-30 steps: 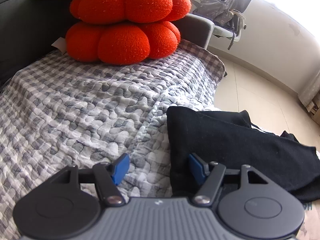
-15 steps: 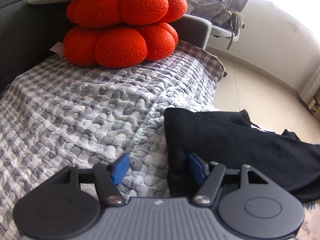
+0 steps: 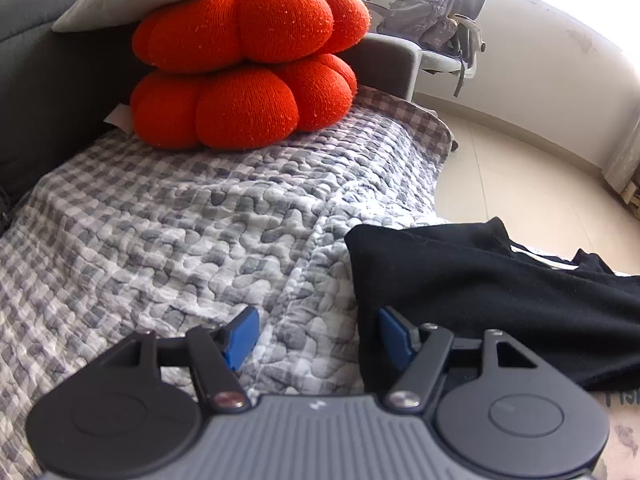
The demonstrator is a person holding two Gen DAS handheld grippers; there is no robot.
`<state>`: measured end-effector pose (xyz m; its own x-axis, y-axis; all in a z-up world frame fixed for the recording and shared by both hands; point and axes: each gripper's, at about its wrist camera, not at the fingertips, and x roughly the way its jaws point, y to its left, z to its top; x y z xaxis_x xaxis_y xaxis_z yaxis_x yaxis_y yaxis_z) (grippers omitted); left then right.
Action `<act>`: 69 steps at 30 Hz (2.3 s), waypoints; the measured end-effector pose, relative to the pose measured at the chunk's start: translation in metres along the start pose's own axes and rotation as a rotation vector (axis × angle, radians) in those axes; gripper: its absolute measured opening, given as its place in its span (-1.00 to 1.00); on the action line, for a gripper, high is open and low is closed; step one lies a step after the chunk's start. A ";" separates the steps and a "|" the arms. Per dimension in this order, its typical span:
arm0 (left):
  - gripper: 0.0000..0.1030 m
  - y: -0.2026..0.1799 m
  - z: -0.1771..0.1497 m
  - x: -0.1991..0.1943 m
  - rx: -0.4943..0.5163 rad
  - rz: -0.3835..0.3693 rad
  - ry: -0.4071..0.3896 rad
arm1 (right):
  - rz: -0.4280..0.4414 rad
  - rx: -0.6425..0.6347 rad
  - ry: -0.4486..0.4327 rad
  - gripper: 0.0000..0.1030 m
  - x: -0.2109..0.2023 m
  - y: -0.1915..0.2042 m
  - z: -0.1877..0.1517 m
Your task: Fold clothes
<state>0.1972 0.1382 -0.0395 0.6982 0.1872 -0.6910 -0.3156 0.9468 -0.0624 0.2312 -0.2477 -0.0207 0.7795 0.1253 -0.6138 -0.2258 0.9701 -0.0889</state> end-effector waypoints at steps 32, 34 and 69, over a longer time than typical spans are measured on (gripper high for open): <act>0.29 -0.001 -0.045 -0.037 0.276 -0.023 0.011 | 0.025 -0.009 0.075 -0.78 0.017 0.011 -0.016; 0.29 0.003 -0.048 -0.041 0.279 -0.049 0.023 | 0.025 -0.001 0.078 -0.74 0.014 0.010 -0.014; -0.79 0.030 -0.033 -0.038 -0.124 -0.296 0.067 | 0.218 -0.140 0.004 -0.60 -0.016 0.090 -0.021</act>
<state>0.1398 0.1508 -0.0385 0.7289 -0.1127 -0.6753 -0.1840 0.9178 -0.3518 0.1864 -0.1672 -0.0352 0.7009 0.3274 -0.6337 -0.4674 0.8819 -0.0612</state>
